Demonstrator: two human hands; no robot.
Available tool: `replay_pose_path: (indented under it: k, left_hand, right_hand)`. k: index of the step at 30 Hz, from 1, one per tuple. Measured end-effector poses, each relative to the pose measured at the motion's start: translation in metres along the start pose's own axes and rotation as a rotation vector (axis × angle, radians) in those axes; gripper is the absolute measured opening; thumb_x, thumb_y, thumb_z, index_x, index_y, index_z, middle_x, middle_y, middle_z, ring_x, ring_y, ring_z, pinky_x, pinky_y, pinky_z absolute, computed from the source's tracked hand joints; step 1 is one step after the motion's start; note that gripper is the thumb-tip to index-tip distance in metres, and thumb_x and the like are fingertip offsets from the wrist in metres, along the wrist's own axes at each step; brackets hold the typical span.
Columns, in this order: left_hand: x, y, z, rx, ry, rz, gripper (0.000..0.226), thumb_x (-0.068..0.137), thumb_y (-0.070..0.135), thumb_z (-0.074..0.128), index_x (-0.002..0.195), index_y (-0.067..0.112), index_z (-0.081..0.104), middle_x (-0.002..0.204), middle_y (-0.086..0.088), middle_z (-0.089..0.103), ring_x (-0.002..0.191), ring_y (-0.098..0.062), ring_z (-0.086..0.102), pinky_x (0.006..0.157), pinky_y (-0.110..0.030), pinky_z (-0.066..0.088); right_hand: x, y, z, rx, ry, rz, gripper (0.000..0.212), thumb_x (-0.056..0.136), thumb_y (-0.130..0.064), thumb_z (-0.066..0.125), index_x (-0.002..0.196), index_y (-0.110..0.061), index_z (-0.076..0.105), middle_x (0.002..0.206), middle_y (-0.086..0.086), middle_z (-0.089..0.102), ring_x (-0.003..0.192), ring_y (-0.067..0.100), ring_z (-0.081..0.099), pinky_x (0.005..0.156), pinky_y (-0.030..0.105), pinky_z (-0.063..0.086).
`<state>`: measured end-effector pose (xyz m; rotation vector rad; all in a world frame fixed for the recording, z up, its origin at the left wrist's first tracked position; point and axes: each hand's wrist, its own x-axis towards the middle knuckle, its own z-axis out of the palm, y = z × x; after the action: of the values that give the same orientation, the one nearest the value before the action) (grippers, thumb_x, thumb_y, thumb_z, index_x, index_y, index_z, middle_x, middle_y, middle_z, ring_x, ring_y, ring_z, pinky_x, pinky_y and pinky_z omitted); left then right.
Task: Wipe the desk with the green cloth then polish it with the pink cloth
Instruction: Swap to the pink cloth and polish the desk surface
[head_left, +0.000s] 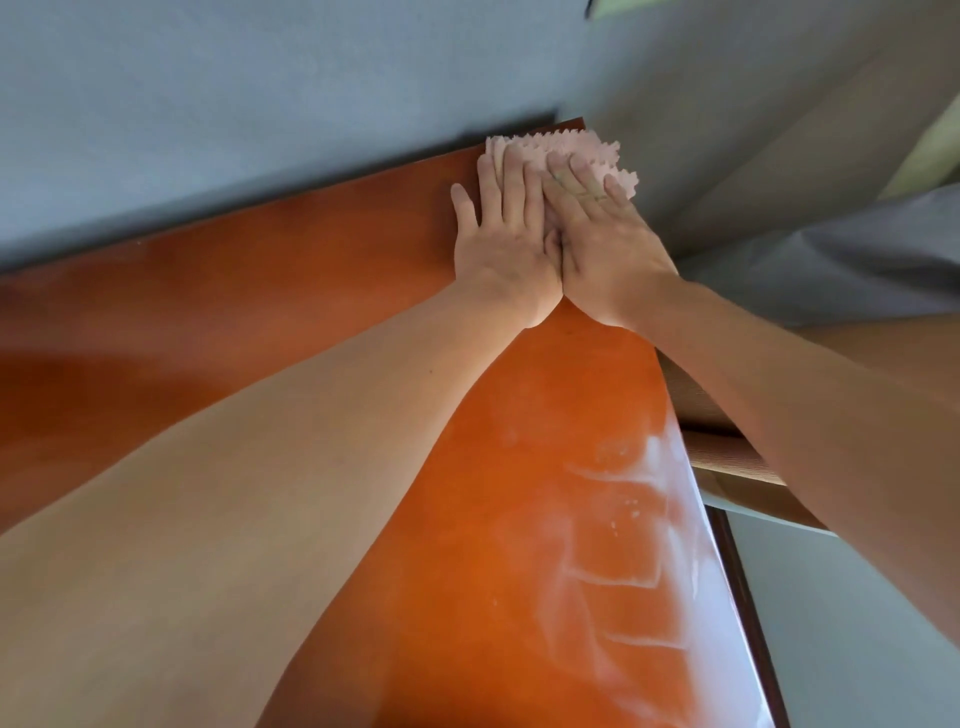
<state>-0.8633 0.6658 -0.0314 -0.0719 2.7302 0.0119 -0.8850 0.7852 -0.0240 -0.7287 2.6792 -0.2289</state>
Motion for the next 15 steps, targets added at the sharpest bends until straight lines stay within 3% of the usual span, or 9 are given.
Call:
replay_pose_path:
  k: [5,15]
  left_hand:
    - [0.012,0.007,-0.008,0.037,-0.014,0.002,0.064,0.108,0.040,0.001,0.156,0.004,-0.020,0.165,-0.018,-0.024,0.153,-0.039,-0.018,0.123,-0.058,-0.002]
    - [-0.006,-0.001,-0.002,0.093,-0.040,0.060,0.064,0.106,0.042,0.000,0.155,0.009,-0.024,0.164,-0.013,-0.029,0.153,-0.036,-0.020,0.122,-0.061,-0.004]
  right_hand:
    - [0.006,0.011,-0.006,-0.008,-0.006,-0.002,0.059,0.109,-0.034,0.017,0.163,-0.015,0.001,0.171,0.005,-0.004,0.157,0.016,-0.007,0.128,0.039,0.002]
    - [-0.013,-0.006,0.012,0.004,0.023,0.073,0.058,0.110,-0.034,0.015,0.162,-0.014,0.000,0.171,0.005,-0.005,0.156,0.018,-0.010,0.128,0.039,-0.005]
